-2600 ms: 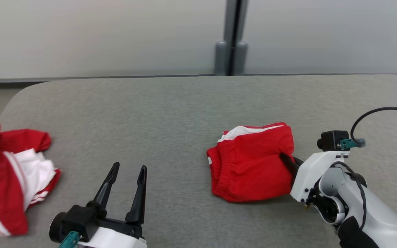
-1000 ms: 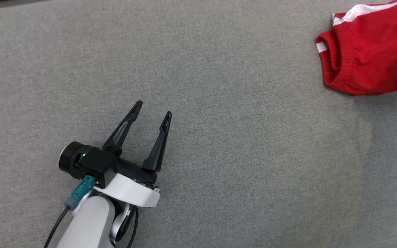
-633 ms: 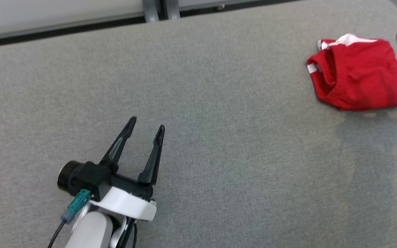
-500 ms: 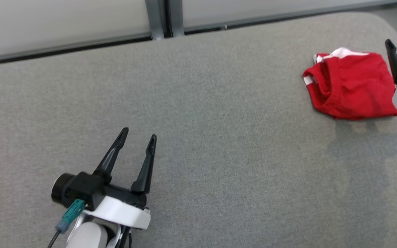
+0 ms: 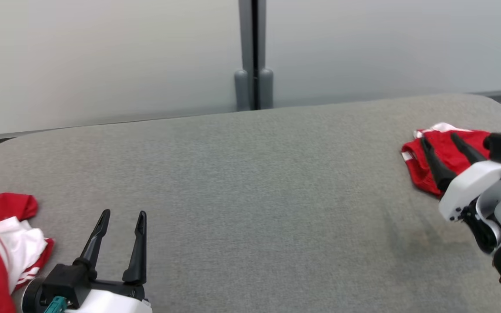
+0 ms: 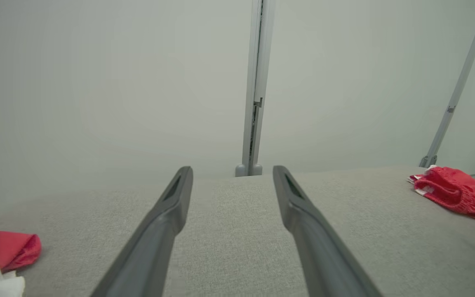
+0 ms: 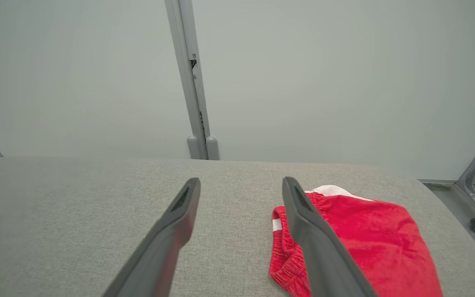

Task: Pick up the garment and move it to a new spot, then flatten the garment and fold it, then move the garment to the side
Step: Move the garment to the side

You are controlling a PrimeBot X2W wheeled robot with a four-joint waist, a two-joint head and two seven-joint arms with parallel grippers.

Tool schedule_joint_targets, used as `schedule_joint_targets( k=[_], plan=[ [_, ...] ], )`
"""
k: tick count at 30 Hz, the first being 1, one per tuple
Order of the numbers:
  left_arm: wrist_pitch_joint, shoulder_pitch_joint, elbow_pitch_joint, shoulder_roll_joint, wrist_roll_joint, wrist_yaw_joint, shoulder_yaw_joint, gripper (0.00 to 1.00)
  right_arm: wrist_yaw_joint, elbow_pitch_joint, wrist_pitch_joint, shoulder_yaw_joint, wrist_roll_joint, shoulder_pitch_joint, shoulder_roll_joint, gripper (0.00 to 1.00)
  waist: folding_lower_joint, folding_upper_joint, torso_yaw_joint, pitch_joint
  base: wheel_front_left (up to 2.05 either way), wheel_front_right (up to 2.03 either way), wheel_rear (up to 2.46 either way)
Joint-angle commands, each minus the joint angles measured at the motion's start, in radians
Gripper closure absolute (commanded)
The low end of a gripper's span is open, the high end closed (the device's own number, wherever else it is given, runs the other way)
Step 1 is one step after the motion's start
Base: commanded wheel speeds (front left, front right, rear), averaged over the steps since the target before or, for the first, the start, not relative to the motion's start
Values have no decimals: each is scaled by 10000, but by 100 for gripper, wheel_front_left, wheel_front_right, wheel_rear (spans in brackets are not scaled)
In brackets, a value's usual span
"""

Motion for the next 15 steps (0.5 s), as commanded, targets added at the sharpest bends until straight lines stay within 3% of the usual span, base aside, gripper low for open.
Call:
schedule_joint_targets(
  k=[1,8,15],
  plan=[
    [-8,127,-38,41,-55,81,68,0,-1,-151,-29,-84,-31,259,-95,0,0,0,330,-294,0,0,0],
    [121,609,219,-37,-172,497,213,0,-1,-1545,-157,-971,61,2320,-89,0,0,0,713,-560,0,0,0],
    [59,829,603,-214,-200,768,244,0,0,-3331,-206,-2558,-901,4442,180,0,0,0,907,-706,0,0,0]
  ],
)
